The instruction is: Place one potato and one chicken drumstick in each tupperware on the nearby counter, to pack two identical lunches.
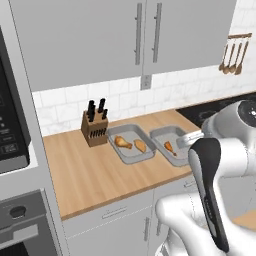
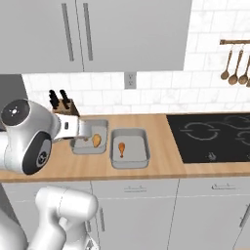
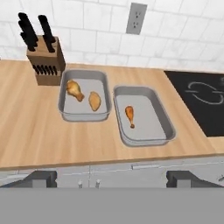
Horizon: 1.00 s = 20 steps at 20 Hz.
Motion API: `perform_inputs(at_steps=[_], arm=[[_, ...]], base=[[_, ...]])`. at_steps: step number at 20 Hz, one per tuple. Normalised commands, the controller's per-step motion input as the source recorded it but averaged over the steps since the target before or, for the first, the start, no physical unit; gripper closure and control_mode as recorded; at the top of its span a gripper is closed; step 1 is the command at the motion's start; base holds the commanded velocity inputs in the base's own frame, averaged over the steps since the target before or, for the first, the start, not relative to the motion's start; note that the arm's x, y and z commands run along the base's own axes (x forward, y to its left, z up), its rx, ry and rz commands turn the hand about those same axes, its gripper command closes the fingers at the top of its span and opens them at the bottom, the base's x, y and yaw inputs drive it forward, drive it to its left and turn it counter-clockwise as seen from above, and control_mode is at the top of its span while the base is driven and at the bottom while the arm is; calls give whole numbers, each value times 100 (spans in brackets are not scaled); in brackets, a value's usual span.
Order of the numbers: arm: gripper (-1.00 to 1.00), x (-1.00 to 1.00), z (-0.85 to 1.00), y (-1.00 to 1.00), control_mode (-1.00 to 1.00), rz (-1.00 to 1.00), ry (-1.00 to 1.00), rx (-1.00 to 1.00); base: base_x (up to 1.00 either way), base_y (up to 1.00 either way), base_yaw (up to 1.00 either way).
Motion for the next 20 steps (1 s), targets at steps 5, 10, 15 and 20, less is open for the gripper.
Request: perform_inputs(at_steps=[5,10,15,20], arm=[[-100,0,0,0,100,0,0,0],[-100,0,0,0,100,0,0,0],[-100,0,0,0,100,0,0,0],[-100,0,0,0,100,0,0,0]], base=[[-100,0,0],[-100,10,6],[-98,89,22],[-48,100,19]])
